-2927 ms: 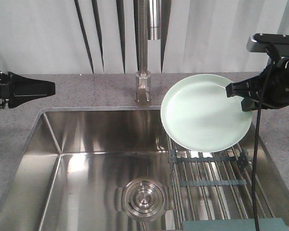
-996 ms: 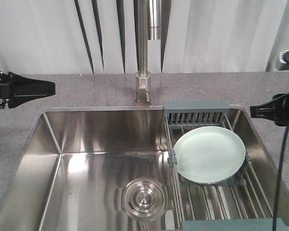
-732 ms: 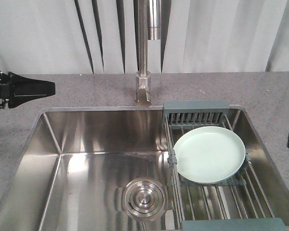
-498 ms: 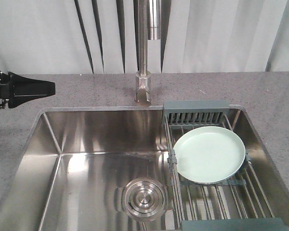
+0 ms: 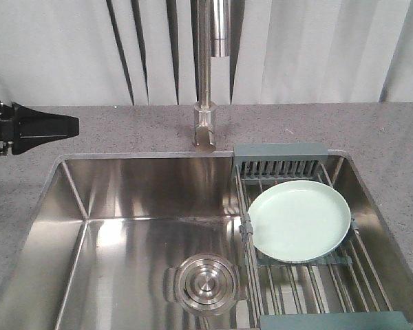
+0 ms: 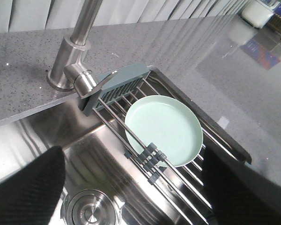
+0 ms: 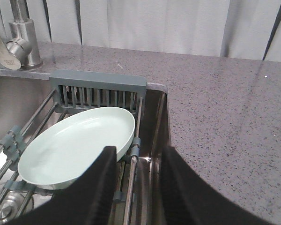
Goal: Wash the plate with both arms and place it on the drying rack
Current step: 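Withdraw the right gripper up and away from the rack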
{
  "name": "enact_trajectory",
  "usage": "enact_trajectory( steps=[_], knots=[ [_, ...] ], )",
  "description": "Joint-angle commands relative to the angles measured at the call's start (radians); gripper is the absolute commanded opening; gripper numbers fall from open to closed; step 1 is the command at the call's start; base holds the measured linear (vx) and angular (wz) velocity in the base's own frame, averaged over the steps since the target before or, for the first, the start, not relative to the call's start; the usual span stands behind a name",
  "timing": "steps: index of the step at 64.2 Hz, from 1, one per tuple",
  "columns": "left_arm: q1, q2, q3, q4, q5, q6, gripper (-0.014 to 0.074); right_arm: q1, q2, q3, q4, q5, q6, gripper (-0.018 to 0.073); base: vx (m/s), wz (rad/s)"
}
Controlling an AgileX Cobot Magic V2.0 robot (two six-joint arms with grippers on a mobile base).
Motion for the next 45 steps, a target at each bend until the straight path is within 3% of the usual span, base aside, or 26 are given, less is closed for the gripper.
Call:
enact_trajectory(
  steps=[1, 45],
  knots=[
    [0.000, -0.039, -0.023, -0.071, 0.034, 0.002, 0.0571, -0.003, 0.005, -0.028, -0.014, -0.080, -0.007, 0.0244, 0.00, 0.00],
    [0.000, -0.039, -0.023, -0.071, 0.034, 0.002, 0.0571, -0.003, 0.005, -0.028, -0.014, -0.080, -0.008, 0.0244, 0.00, 0.00]
  ],
)
